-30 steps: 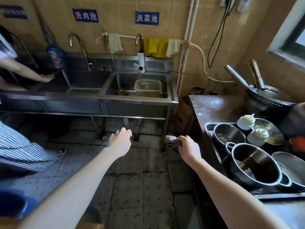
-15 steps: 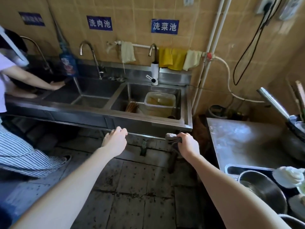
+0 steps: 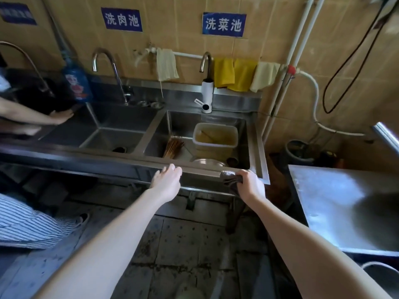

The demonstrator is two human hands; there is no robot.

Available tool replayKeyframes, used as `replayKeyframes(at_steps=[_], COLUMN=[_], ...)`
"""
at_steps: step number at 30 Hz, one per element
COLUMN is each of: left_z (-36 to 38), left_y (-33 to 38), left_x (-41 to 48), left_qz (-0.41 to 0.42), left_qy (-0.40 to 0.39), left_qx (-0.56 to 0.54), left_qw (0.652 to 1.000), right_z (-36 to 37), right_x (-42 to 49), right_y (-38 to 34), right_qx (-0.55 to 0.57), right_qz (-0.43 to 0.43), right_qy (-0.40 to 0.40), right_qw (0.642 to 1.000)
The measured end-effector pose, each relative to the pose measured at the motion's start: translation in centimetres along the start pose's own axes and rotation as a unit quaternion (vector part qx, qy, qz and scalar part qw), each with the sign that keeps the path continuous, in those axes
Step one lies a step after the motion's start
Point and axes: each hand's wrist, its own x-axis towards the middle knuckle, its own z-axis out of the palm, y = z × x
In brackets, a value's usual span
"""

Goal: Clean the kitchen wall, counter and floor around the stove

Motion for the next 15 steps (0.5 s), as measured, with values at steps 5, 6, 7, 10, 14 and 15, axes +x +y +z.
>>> replayKeyframes(at_steps=[5,6,7,10,14,15], left_z=[0.3,0.6,1.0,2.2,3.1,3.3], left_y=[-2.3,-2.8,-3.2,-3.8,-4.5,-4.8], left_x=[5.2,6.0,6.7,8.5,10.5,11.0], left_qz=[0.03,0.037,0.044,0.06,0.07,0.07], left_qy=[-0.005,-0.013,-0.022,-0.046,-0.064,-0.064], left_qx=[-0.022,-0.024,-0.026,-0.037,-0.043,-0.045], left_qw=[0.999,0.999,0.998,0.996,0.995,0.994], right_z=[1.5,1.9,2.3,3.5,4.9,5.2], right_x=[4.4,5.1,5.8,7.3,9.2,9.6], right_y=[-1.8,-2.1,-2.4,-2.8,-2.7,-2.7], right_qx=[-0.015,-0.012,-0.011,-0.022,-0.039,-0.04], right_qz=[0.037,0.041,0.044,0.051,0.058,0.061], right_qy=[0.003,0.007,0.008,-0.006,-0.025,-0.027], right_qw=[0.999,0.999,0.999,0.998,0.997,0.997])
